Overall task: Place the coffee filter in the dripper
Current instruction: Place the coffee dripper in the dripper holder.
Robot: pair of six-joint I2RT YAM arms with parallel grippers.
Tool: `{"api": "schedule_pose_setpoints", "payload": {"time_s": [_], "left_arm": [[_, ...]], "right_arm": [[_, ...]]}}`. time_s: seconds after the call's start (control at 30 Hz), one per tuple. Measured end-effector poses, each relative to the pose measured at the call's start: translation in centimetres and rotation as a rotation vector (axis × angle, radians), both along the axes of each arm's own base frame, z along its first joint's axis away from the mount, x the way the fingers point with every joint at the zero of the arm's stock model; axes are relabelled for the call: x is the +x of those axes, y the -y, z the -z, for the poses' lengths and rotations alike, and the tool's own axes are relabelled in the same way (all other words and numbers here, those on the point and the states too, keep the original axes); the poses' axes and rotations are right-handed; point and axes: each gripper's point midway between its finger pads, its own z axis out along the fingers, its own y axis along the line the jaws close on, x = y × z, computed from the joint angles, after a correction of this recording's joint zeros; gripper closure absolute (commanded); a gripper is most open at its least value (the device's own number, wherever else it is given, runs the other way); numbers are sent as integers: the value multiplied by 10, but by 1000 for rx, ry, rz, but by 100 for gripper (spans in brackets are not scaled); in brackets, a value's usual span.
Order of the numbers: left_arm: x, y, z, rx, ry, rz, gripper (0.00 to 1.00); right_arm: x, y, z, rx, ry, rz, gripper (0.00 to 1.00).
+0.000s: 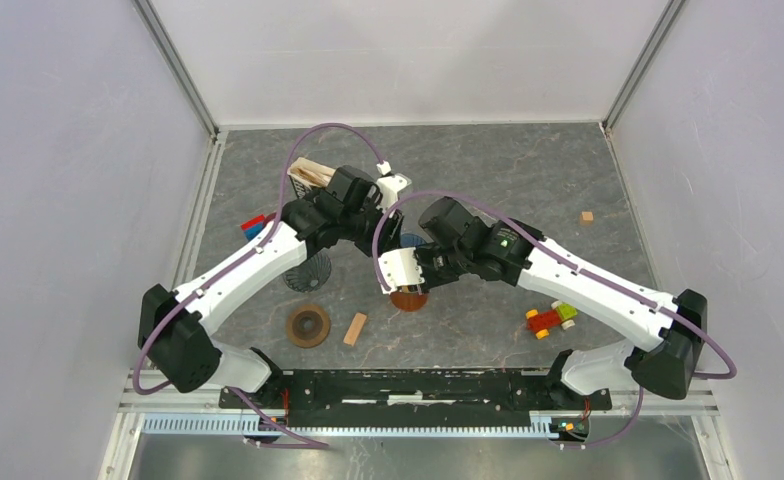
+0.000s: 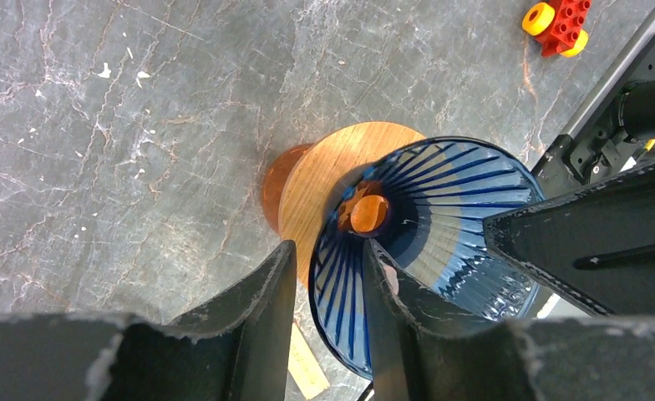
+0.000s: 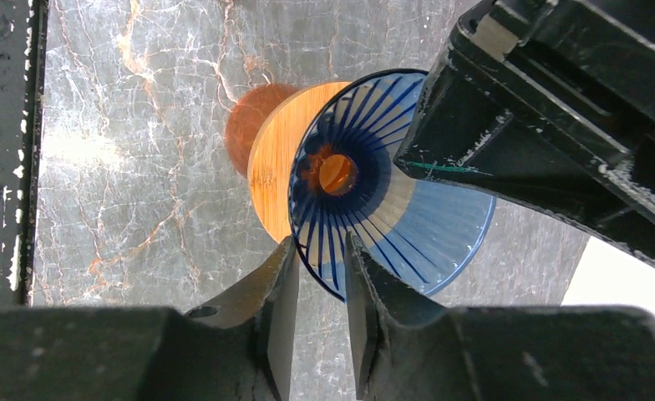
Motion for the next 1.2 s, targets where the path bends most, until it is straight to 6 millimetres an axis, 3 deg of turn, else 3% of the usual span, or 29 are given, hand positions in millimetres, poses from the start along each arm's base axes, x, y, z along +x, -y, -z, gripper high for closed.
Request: {"api": "schedule_pose_setpoints", "payload": {"time_s": [0.2,0.47,0.67,0.93,1.0,1.13,1.2], "left_arm": [[2,1,-7,-4,11,2,64],[6,2,-11,-16,29,-1,98],[6,6,-13,-45,37,13,98],[7,7,-13,-56,38,17,98],[7,7,-13,-55,37,17,98],[9,9,-13,-55,32,20,98],[7,11,-13,-60,27,28,98]], "right_arm": [[3,1,1,-11,11,5,79],[-5,-6,4,4,-10,-34,91],[-10,-10,12,14,-26,-59,100],[-9,-10,12,17,-19,-57,100],[-8,-10,12,17,-18,-57,92],[-7,-8,13,11,-12,-52,57],[-1,-2,14,-12,2,-32,54]]}}
